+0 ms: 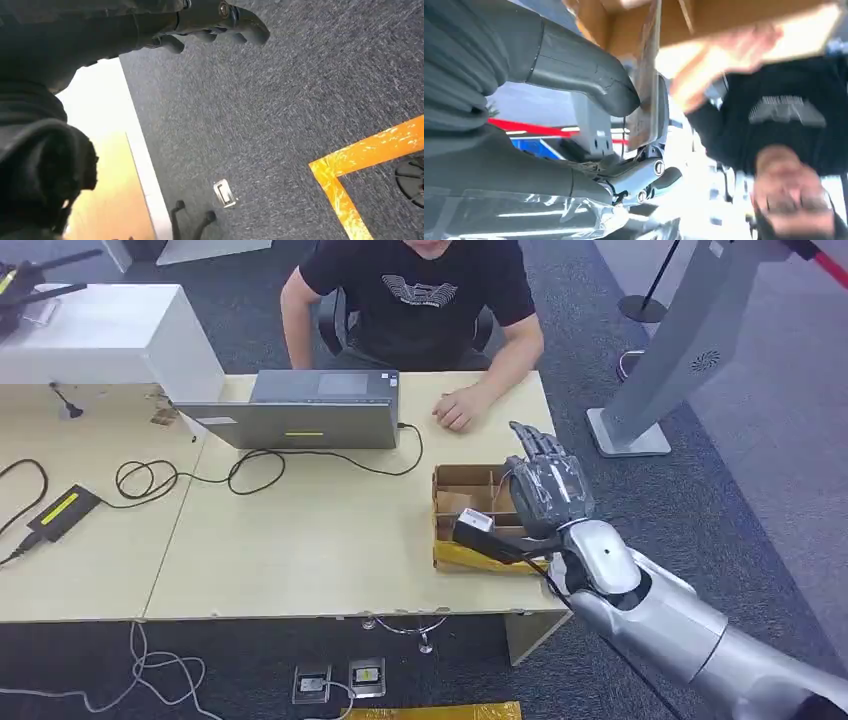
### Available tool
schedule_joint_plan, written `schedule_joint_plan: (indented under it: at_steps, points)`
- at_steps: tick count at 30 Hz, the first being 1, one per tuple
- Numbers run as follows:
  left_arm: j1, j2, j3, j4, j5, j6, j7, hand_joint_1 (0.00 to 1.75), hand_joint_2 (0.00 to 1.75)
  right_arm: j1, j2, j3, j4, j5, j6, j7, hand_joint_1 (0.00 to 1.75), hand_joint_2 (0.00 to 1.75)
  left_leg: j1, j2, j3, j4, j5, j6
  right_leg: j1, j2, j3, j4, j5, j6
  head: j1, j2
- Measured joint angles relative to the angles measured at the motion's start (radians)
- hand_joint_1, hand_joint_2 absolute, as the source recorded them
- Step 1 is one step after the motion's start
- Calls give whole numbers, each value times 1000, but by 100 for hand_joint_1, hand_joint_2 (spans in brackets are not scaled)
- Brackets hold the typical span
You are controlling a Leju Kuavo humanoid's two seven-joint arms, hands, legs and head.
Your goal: Pass the card to the sensor for recognition and then transmit it.
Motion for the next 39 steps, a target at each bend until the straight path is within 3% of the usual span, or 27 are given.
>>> schedule_joint_plan:
  at_steps: [14,19,30,39]
  points:
    - [0,0,2,0,61,-1,-11,0,0,1,7,-126,-91,85,-19,-6,175,175,0,0,0,0,0,0,0,0,0,0,0,0,0,0]
    - [0,-1,5,0,101,-3,-23,0,0,20,48,-184,-96,45,0,-76,175,175,0,0,-1,0,0,0,0,0,0,0,0,0,0,0]
    - [-3,-2,12,0,94,-1,-53,0,0,-22,201,-231,135,-185,-62,-227,175,175,0,-1,-1,0,0,0,0,-1,0,1,0,0,0,0]
    - [-3,-2,12,0,128,-1,-51,0,0,-40,250,-233,245,-254,-85,-225,175,175,0,-1,-2,0,0,0,0,-1,-1,0,0,0,0,0]
